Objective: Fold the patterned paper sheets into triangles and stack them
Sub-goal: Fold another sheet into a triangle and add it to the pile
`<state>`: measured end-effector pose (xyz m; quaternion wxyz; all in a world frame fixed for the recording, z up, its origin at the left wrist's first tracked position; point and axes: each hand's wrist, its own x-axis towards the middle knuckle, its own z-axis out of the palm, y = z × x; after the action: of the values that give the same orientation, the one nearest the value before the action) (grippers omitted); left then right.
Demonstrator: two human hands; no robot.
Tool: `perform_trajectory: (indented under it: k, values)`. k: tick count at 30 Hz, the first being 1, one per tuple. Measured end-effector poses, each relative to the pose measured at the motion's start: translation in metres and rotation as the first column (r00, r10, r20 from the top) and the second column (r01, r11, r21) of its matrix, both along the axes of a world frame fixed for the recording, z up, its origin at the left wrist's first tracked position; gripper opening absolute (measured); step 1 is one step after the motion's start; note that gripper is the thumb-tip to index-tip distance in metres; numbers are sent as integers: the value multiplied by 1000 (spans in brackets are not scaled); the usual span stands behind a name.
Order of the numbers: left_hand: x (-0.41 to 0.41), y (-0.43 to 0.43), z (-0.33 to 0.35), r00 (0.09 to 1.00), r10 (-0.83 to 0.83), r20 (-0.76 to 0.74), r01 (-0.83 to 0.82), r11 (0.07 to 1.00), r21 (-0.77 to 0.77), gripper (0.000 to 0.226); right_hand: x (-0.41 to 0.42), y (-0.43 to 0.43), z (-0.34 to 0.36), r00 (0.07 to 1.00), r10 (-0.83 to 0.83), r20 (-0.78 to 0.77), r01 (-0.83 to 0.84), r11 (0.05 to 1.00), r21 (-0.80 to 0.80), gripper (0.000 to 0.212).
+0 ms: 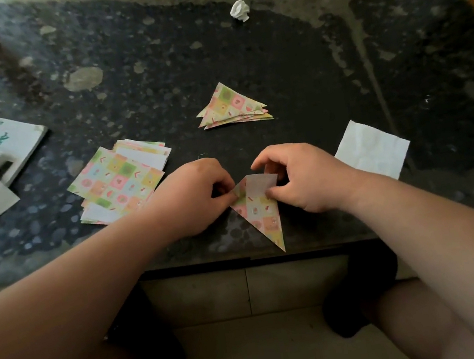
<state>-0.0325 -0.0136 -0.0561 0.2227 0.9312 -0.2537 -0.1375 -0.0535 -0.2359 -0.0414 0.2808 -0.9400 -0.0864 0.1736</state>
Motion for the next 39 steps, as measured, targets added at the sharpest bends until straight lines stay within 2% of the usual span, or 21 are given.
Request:
perform_trajectory:
  k: [5,15,24,31,35,39]
  values:
    - [2,1,-1,1000,-18,1,18,1000,22,7,-1,4,-1,998,46,39,-44,998,-45,41]
    - [-1,-6,1,999,-16,47,14,999,39,14,-3,6,0,996,54,71,-51,997,-52,55]
    - [5,-9,1,999,-34,20,33,998,55,17,-1,4,-1,998,9,62,-9,1000,2,60]
    - [8,-5,15,993,14,-118,7,984,178,17,-2,5,0,998,23,63,-23,1000,6,55]
    - [7,-2,21,971,133,-197,-121,990,71,18,-1,5,-2,996,-84,37,79,989,122,58]
    - [8,1,28,865,213,-454,-265,963,-53,6,4,4,4,977,-199,-81,213,950,231,57]
